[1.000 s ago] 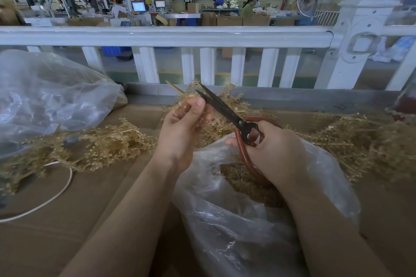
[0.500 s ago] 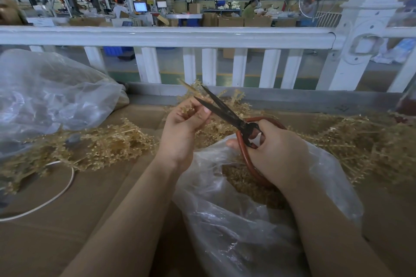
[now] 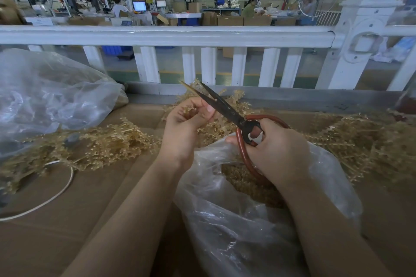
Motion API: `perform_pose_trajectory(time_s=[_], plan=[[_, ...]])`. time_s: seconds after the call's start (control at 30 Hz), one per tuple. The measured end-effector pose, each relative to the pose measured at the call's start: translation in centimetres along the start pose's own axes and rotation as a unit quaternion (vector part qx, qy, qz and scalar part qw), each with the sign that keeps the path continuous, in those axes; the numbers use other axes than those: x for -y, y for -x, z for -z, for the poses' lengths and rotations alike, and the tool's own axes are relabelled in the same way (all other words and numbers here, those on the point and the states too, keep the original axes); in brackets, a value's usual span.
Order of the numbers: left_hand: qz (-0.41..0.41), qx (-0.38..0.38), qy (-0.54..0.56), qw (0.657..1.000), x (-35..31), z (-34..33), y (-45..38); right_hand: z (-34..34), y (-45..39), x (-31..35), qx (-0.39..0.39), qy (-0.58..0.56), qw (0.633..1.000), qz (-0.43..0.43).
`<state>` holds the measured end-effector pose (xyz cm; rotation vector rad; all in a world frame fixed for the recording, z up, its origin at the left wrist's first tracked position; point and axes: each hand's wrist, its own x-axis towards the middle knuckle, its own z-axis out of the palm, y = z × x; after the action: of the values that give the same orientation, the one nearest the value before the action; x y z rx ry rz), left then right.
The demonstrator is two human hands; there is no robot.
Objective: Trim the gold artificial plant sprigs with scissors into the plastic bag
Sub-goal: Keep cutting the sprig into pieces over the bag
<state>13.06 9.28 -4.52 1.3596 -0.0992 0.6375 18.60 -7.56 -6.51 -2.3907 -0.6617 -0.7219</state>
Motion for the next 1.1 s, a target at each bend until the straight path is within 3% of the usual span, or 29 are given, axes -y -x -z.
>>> perform_pose_trajectory(time_s=[0.4, 1.1], plan=[[-0.020, -0.006, -0.021, 1.000, -0.03, 0.18, -0.07, -0.71, -0.14, -0.57, 0.038, -0.037, 0.999, -0.006], [-0.025, 0.010, -0.088, 0.996, -0.22, 0.11, -0.08, -0.31, -0.10, -0.57, 0.028, -0.041, 0.999, 0.013]])
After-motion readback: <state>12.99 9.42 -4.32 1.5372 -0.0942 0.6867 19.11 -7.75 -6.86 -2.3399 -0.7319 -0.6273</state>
